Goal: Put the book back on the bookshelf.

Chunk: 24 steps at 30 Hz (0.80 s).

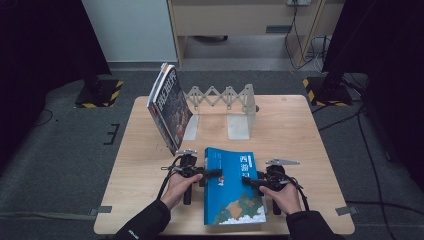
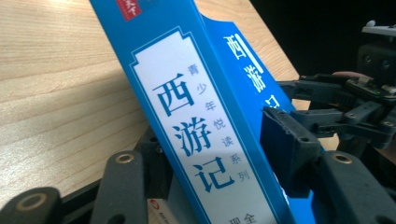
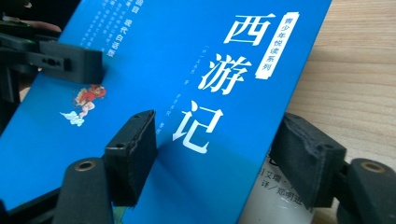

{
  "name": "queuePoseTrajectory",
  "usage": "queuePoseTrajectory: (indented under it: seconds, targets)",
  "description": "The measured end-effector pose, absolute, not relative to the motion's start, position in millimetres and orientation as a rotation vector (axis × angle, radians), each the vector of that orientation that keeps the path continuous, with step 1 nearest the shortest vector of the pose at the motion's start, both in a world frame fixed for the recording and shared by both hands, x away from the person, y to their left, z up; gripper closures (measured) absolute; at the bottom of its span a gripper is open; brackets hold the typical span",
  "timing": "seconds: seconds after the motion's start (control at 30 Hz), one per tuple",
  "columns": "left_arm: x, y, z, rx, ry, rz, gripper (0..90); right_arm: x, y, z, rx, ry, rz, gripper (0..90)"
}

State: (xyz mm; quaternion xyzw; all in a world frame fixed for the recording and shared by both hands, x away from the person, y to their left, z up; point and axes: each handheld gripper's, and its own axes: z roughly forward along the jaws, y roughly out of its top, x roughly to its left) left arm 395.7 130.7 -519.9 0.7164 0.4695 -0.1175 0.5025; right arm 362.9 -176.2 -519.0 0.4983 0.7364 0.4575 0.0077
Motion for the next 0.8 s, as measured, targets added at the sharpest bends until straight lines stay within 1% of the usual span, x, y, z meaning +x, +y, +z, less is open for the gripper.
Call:
queuePoseTrajectory:
  seconds: [0.3,0.57,0.8]
  targets:
    - [392.7,129.9,-511.5,1.712,1.100,-0.268,49.8,364.2,-179.1,-515.8,1.552,2.313,1.428,35.8]
    - [392.0,130.2,-499.0,1.693,1.059,-0.209,51.6,365.2,-183.3,-508.6,1.518,2.259,1.502,43.2]
    - [392.3,132.7,-481.5,1.668,1.012,-0.152,54.0,365.9,-185.2,-497.4,1.430,2.188,1.589,46.9]
